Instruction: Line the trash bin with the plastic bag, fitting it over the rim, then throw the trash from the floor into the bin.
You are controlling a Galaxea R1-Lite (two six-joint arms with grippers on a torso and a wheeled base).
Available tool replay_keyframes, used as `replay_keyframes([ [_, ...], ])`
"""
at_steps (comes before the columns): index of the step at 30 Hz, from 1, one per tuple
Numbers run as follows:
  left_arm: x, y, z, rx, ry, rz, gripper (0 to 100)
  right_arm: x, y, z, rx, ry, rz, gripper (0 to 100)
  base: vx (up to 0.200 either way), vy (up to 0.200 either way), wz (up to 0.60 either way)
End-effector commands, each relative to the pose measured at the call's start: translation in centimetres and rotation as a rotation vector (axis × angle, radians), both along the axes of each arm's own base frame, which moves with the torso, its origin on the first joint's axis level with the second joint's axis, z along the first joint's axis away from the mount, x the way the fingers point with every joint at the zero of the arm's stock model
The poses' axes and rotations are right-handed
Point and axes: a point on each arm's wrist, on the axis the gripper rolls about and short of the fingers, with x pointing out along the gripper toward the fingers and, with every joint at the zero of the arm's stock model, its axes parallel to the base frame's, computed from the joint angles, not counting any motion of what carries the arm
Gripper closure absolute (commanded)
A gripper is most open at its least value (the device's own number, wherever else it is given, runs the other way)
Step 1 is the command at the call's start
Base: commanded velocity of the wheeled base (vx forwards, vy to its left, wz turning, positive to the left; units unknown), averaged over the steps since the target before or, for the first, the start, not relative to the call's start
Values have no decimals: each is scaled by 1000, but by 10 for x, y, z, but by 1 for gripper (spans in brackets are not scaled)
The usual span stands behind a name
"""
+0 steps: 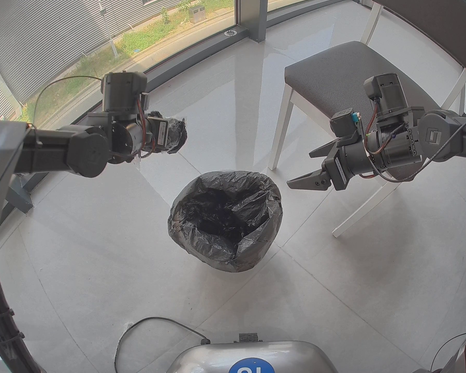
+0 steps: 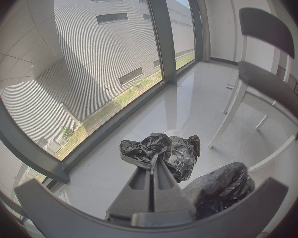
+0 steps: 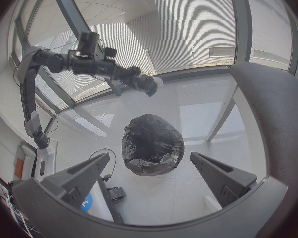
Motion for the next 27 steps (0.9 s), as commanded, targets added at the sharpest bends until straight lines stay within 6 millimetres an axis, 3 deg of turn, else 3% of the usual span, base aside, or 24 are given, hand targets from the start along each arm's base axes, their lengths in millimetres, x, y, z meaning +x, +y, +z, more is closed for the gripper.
replay_keyframes([
  [1,-42,-7,41,-37,-86,-57,100,-6,-3,-5,-1,33,-10,0,0,0,0],
  [8,-70,-8,27,-2,-32,-85,100,-12,-2,-2,24,58,-24,0,0,0,0],
  [16,-90,-20,28,-39,-52,-141,100,-20,-3,-1,27,71,-24,0,0,0,0],
  [23,-118,-41,-2,-43,84,-218,100,-21,-2,-2,25,72,-16,0,0,0,0],
  [27,-123,-47,-21,-43,146,-235,100,-21,-1,-3,22,76,-16,0,0,0,0],
])
